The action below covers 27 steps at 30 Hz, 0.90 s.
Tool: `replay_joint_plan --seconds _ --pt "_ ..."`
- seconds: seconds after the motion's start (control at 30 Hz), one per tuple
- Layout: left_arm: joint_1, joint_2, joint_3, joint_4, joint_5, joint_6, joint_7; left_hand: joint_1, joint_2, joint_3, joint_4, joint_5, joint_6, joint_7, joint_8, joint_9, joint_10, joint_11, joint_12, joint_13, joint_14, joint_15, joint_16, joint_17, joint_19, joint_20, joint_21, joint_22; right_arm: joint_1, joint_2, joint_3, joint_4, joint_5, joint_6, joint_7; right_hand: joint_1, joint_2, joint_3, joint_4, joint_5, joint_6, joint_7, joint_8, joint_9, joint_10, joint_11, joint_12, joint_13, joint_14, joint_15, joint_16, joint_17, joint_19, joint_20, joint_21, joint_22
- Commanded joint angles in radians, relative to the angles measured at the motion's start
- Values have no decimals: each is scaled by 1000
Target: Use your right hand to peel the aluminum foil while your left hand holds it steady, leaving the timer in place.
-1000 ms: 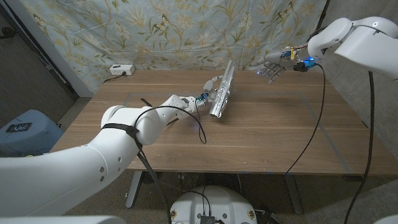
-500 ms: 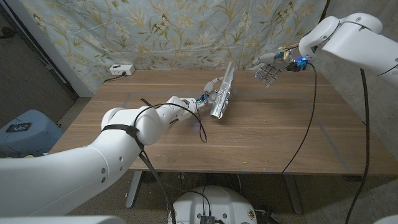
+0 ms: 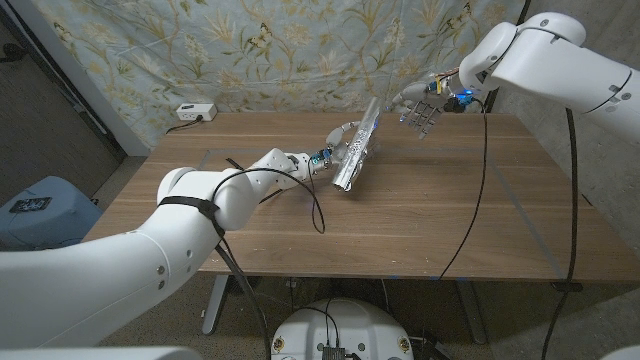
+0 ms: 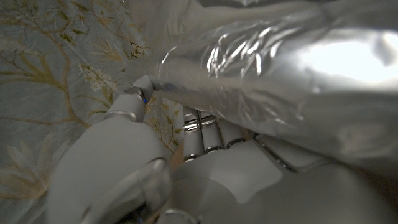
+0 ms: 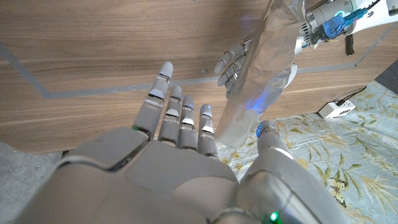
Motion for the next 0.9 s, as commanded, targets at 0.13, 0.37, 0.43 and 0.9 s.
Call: replay_joint_plan --seconds 0.13,0.37,0.43,0.9 --pt "38 66 158 -111 -150 79 -17 20 10 49 40 5 20 -7 123 17 -4 -4 -7 3 -3 4 -4 4 3 0 -4 4 55 53 -44 -5 103 -111 -92 8 -12 -16 -4 10 -13 59 -4 2 13 2 0 10 6 25 -5 9 23 4 -9 4" --pt "56 82 194 -136 -210 76 3 21 12 50 41 6 19 -6 125 20 -4 -4 -8 5 -4 4 -4 6 2 2 -6 4 82 58 -55 -13 196 -137 -156 62 29 -203 10 42 -38 60 -1 3 15 2 -5 19 13 28 -15 22 42 5 -19 4" --pt "60 86 201 -140 -224 73 8 23 14 51 40 7 18 -7 126 21 -3 -5 -8 6 -5 4 -4 6 2 1 -6 4 96 52 -63 -16 240 -137 -185 71 38 -239 14 47 -45 60 -2 3 12 2 -5 19 12 27 -15 23 45 4 -19 4" --pt "50 93 229 -106 -283 31 8 25 12 51 39 9 20 -8 134 28 -1 -6 -10 7 -5 3 -6 7 1 0 -8 5 259 -10 -183 -72 624 -137 -502 110 67 -388 44 83 -84 62 -3 2 5 3 -5 19 10 28 -14 25 62 4 -20 4"
